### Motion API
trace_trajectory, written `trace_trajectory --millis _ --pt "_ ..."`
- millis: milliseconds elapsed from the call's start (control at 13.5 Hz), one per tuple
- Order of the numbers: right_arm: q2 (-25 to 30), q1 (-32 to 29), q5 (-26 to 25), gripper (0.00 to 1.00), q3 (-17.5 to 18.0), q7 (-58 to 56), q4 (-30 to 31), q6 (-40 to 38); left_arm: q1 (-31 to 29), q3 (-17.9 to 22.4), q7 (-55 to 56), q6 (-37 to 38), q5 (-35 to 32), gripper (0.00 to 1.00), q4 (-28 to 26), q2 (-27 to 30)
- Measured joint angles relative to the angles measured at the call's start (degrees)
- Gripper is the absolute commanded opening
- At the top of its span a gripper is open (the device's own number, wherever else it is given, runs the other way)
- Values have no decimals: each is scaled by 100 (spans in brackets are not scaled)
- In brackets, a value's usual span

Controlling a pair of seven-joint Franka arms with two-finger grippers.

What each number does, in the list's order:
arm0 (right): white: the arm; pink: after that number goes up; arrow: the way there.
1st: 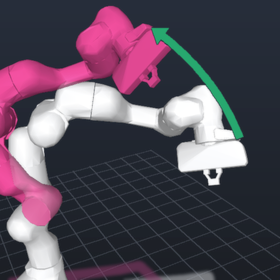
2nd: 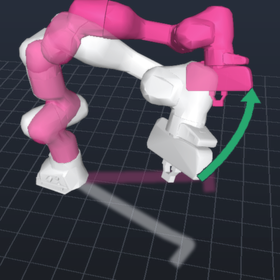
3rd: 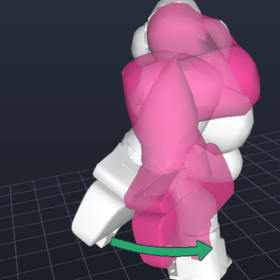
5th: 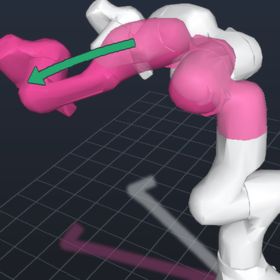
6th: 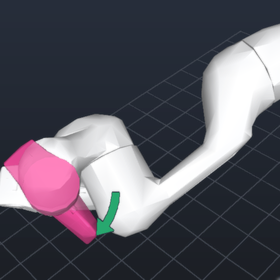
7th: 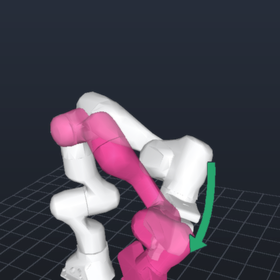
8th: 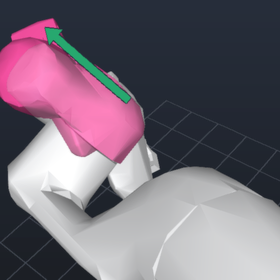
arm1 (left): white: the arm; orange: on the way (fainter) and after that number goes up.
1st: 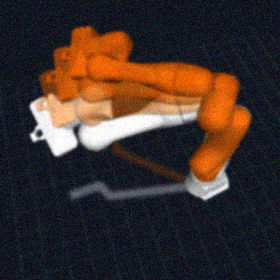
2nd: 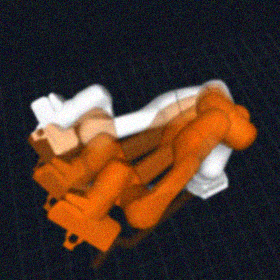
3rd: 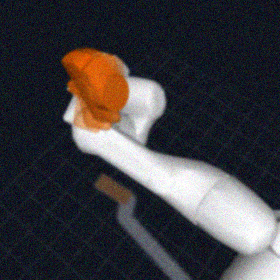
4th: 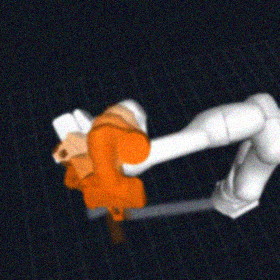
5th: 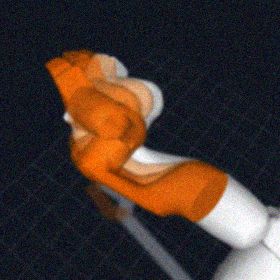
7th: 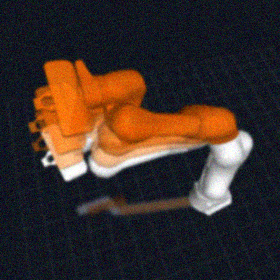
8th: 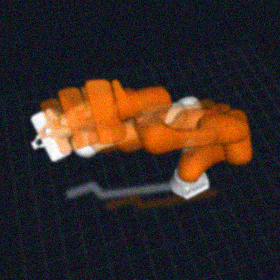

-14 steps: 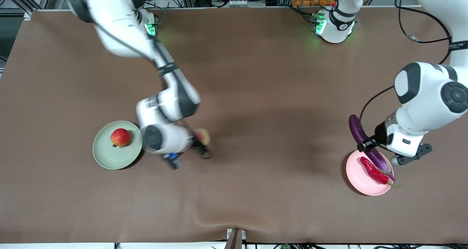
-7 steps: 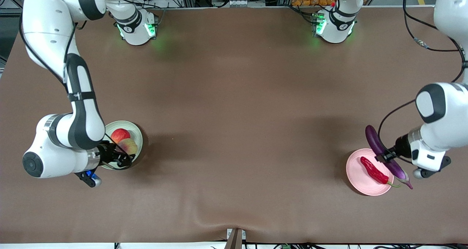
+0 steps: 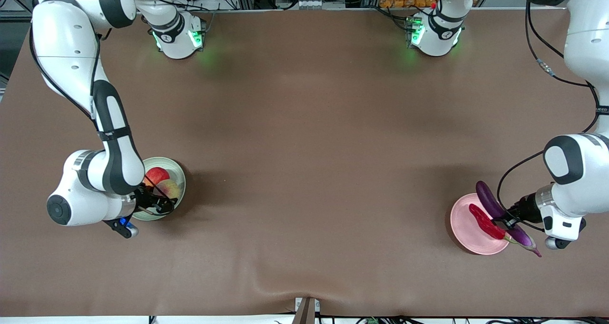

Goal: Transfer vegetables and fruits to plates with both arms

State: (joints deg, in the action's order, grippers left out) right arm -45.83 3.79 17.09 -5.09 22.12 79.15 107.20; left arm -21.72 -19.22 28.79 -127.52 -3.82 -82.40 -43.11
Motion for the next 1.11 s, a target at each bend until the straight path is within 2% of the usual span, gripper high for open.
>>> trace_trajectory --millis 444,739,1035,1109 --pt "105 -100 5 100 91 -132 -331 -190 267 31 436 -704 0 0 37 -387" --pt "271 -74 0 100 108 -136 -1294 -789 717 94 602 -1017 0 0 265 -474" --pt "685 -122 -6 100 61 -150 -2152 -1985 806 388 423 -1320 0 0 300 -763" --pt "949 -109 -53 100 68 -170 -2242 -2282 778 403 403 -1325 0 27 311 -793"
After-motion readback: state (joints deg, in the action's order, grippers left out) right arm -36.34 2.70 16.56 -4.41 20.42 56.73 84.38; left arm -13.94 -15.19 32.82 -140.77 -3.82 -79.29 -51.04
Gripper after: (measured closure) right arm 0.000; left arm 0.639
